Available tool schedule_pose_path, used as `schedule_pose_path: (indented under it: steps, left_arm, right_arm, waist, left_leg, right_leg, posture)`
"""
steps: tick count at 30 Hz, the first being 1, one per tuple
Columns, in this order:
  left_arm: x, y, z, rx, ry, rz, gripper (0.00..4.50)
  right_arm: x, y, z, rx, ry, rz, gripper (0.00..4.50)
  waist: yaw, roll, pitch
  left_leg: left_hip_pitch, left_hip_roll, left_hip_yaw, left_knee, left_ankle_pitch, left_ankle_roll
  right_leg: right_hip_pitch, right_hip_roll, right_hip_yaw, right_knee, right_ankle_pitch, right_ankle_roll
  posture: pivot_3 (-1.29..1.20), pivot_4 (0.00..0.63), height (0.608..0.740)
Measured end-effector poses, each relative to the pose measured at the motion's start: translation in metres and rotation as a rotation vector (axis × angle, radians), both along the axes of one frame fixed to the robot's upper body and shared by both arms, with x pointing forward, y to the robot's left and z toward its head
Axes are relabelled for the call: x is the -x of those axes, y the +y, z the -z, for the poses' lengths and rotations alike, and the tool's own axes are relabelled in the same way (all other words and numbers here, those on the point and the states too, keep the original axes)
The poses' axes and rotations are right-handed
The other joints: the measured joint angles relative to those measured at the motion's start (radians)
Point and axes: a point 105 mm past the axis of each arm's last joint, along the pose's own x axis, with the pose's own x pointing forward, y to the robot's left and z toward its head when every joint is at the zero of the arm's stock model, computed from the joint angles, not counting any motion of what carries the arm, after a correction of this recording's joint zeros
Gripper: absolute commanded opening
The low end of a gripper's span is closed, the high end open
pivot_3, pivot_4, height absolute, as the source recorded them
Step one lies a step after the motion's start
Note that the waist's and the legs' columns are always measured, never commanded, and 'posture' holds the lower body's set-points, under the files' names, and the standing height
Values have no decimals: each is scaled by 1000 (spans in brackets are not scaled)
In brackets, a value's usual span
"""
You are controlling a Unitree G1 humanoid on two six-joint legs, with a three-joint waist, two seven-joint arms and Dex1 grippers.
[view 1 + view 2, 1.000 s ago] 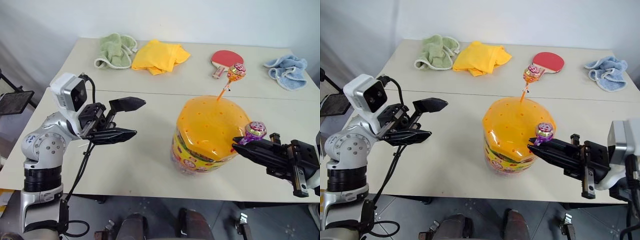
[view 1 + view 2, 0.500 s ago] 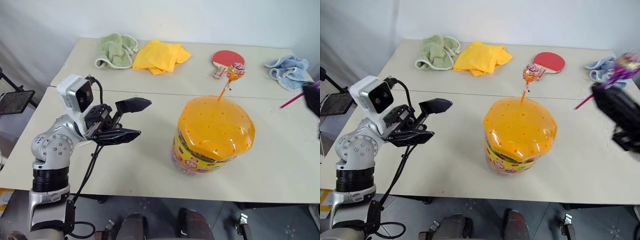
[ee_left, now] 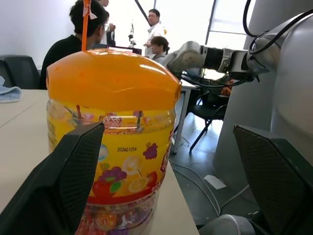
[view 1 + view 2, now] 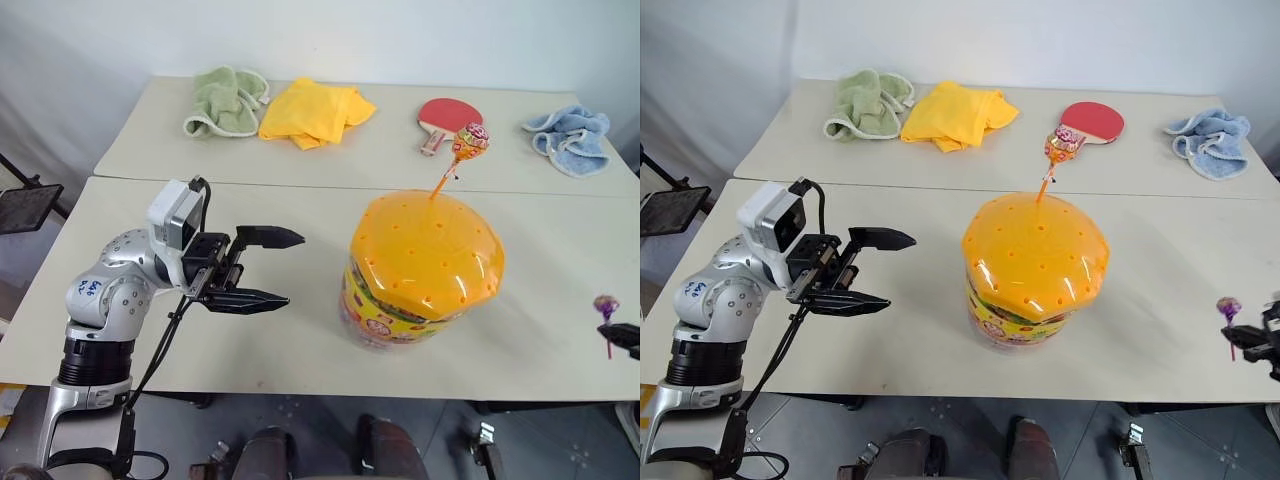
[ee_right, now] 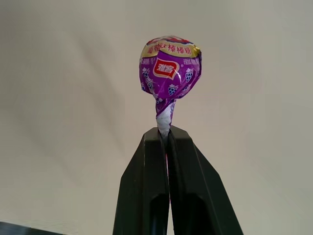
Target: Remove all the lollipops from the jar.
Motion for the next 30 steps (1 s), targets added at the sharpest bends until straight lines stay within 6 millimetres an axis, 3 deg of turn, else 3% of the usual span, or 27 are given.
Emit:
schedule_pose_path:
  steps: [2, 6, 10, 12, 14, 17, 19, 21, 27, 30]
  left_arm:
    - [-1, 0, -1, 2, -2, -10, 4500]
    - [-1, 0, -1, 5, -10, -19, 4500]
    - [-2, 0, -3, 14, -11, -30, 4500]
    - [-3, 0, -6, 43, -7, -43, 4500]
    - [-5, 3, -13, 103, 4, -67, 4500]
    - [-9, 5, -21, 187, 34, -103, 4500]
    - [-12, 7, -27, 246, 55, -128, 4500]
    - [-15, 10, -33, 303, 81, -157, 4500]
    - [-24, 13, -37, 381, 120, -231, 4500]
    - [-25, 12, -36, 384, 127, -235, 4500]
  right_arm:
    - [0, -3, 8, 32, 34, -1, 29]
    - [0, -1, 20, 40, 93, -32, 1322]
    - [-3, 1, 18, 34, 85, -77, 2721]
    - [-7, 8, 7, -9, 2, -132, 3387]
    - [-16, 22, -25, -76, -187, -226, 4041]
    - [-21, 48, -84, -169, -475, -380, 4041]
    - [-19, 76, -118, -247, -626, -500, 4041]
    - [-17, 104, -140, -310, -702, -602, 4041]
    - [-21, 173, -157, -440, -697, -822, 4041]
    - [-26, 189, -155, -482, -650, -850, 4041]
  waist:
    - [3, 0, 0]
    - [3, 0, 0]
    - [2, 0, 0]
    - [3, 0, 0]
    - [2, 1, 0]
    - [1, 1, 0]
    - [0, 1, 0]
    - [1, 1, 0]
    - [3, 1, 0]
    - [4, 1, 0]
  left_leg:
    - [0, 0, 0, 0, 0, 0]
    - [0, 0, 0, 0, 0, 0]
    - [0, 0, 0, 0, 0, 0]
    - [0, 0, 0, 0, 0, 0]
    - [0, 0, -1, 0, 0, 0]
    - [1, 1, -2, 0, 0, 0]
    - [1, 2, -4, 0, 0, -1]
    - [1, 2, -4, 1, 0, -1]
    - [0, 0, -3, 1, 0, -1]
    - [-1, 0, -3, 1, 0, -1]
  right_leg:
    - [0, 0, -1, 0, 0, 0]
    - [0, 0, -1, 0, 0, 0]
    - [0, 0, -1, 0, 0, 0]
    - [0, 0, -1, 0, 0, 1]
    - [0, 0, -1, 0, 1, 2]
    - [1, 1, -1, 1, 1, 2]
    - [1, 1, -1, 1, 1, 2]
    - [1, 1, -1, 2, 1, 2]
    - [1, 0, -1, 1, 1, 2]
    - [0, 0, -2, 2, 1, 2]
  posture:
    - [0, 150, 740]
    - [0, 150, 740]
    - [0, 150, 740]
    - [0, 150, 740]
    - [0, 150, 740]
    - [0, 150, 740]
    - [0, 150, 740]
    - [0, 150, 740]
    - [0, 150, 740]
    - [0, 150, 740]
